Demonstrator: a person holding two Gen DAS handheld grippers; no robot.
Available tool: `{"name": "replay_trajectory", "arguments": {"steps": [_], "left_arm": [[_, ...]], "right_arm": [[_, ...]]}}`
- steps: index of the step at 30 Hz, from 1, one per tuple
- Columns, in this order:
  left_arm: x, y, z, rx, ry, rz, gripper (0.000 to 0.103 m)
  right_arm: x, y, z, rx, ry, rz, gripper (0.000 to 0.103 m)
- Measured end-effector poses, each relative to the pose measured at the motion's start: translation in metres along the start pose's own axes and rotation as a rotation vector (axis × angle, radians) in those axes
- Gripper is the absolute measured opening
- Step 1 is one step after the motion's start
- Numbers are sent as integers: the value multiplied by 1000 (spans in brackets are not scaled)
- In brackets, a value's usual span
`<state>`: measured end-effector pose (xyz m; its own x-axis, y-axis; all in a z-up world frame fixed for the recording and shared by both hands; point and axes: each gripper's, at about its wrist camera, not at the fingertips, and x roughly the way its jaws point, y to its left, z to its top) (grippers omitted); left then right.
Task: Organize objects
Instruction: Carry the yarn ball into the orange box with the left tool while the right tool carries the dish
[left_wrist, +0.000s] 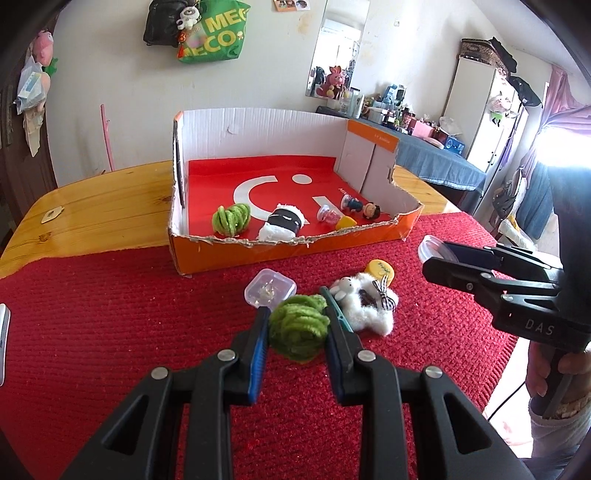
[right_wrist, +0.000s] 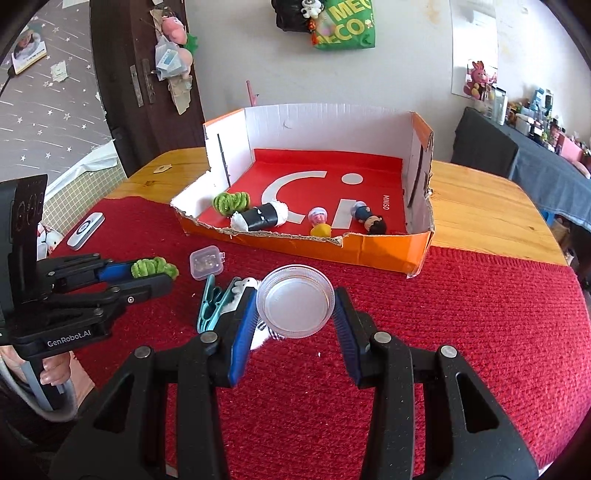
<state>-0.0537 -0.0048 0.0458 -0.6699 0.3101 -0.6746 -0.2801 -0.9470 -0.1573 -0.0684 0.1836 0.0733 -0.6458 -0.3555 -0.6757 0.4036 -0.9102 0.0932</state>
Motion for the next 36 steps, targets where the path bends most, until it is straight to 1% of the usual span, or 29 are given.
{"name": "replay_trajectory", "arguments": {"steps": [9, 18, 21, 26, 32, 36], "left_arm": [[-10, -2, 9, 11, -24, -9, 29], [-11, -1, 37, 28, -35, -54, 29], [-8, 1, 50, 45, -42, -53, 29], [4, 6, 73, 90, -53, -19, 29], [31, 15, 104, 118, -20, -17, 29], [53, 16, 119, 152, 20, -8, 29]], "right_arm": [[1, 1, 4, -4, 2, 11, 39], [3, 1, 30, -30, -15, 7, 39], [10, 0, 42, -54, -13, -4, 39], [26, -5, 63, -80, 1, -6, 39], [58, -15, 93, -108, 54, -12, 39], [82, -20, 107, -133, 103, -11, 39]]}}
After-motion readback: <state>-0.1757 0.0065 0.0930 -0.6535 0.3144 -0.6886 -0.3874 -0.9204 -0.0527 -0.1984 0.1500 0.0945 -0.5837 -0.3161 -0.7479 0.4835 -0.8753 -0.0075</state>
